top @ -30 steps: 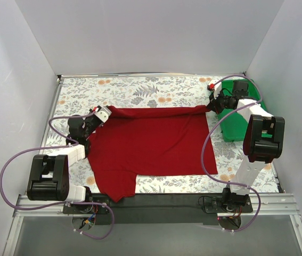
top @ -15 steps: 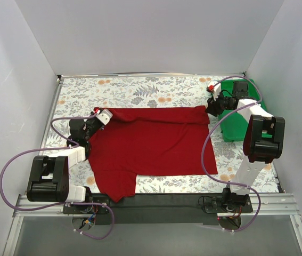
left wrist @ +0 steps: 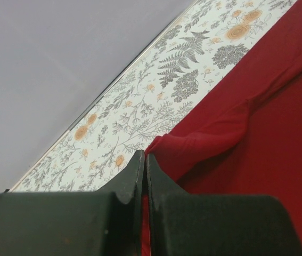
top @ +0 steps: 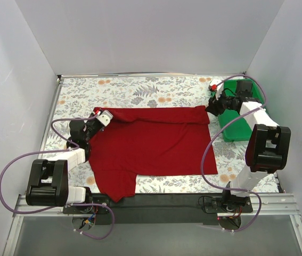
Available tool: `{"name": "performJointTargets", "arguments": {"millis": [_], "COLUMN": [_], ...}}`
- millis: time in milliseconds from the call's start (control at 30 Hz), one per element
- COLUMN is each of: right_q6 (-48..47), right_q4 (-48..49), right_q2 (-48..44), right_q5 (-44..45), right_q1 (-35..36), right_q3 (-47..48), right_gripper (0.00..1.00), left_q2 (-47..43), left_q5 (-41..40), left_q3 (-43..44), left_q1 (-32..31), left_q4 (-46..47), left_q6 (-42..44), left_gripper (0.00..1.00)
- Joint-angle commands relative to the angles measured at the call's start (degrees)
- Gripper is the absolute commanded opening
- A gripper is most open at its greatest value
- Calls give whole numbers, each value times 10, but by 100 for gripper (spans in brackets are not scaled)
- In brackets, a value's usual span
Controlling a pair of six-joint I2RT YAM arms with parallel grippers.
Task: Fold and stack the t-shirts
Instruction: Fold the tshirt
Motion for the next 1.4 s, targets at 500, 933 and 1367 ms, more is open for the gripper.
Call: {"name": "performJointTargets", "arguments": {"millis": [500, 933, 1367], "right_q6": [5, 50, 47], "right_q4": [-18, -84, -118], "right_q2": [-84, -139, -152], "right_q5": [-50, -118, -139], "right_q1": [-4, -4, 7], "right_q3": [-84, -114, -168], "right_gripper": [45, 46, 48], "left_q2": [-151, -21, 249], "left_q5": [-107, -77, -18], "left_q3": [-35, 234, 381], "left_q1": [-25, -25, -26], "left_q4": [-61, -470, -546], "left_q6": [-28, -384, -412], "left_gripper": [43, 60, 56]}}
